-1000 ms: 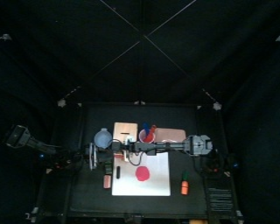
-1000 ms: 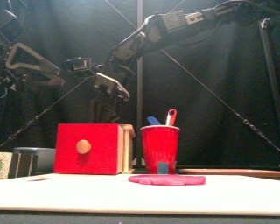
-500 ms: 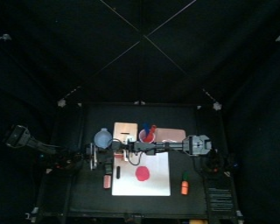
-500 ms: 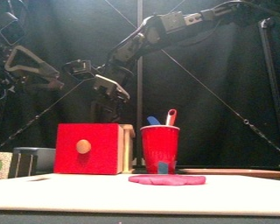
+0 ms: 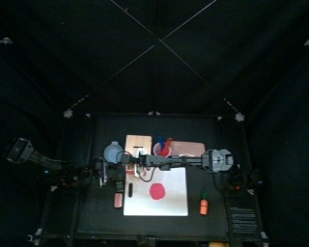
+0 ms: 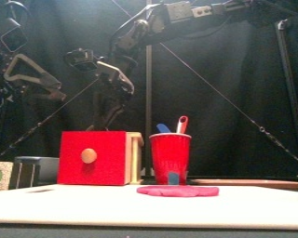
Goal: Get the cutter from the drawer then cut the dough then place the extra dough in the bowl
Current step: Place the cutter on the board
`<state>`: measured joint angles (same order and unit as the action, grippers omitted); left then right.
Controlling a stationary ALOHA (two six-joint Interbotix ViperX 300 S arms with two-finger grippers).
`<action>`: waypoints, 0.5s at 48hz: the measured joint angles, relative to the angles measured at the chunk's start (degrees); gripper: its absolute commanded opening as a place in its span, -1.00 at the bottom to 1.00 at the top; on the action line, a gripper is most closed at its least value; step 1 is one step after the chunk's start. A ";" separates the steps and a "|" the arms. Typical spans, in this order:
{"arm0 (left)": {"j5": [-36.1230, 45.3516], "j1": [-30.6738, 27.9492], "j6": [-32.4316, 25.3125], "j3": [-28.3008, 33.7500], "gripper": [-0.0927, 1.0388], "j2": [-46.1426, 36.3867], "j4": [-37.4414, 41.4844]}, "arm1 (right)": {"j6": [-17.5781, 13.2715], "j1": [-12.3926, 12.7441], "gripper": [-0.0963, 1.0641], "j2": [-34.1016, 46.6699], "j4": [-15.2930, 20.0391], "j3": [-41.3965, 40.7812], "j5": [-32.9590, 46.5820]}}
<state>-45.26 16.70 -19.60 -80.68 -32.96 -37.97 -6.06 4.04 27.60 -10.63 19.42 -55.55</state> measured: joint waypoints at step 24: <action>0.00 0.00 0.00 -0.26 0.57 0.00 -0.26 | 0.00 -1.32 -0.08 0.70 -1.41 7.21 -6.42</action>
<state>-45.26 16.70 -19.60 -80.95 -32.96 -38.23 -6.06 2.72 28.30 -12.04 26.63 -61.96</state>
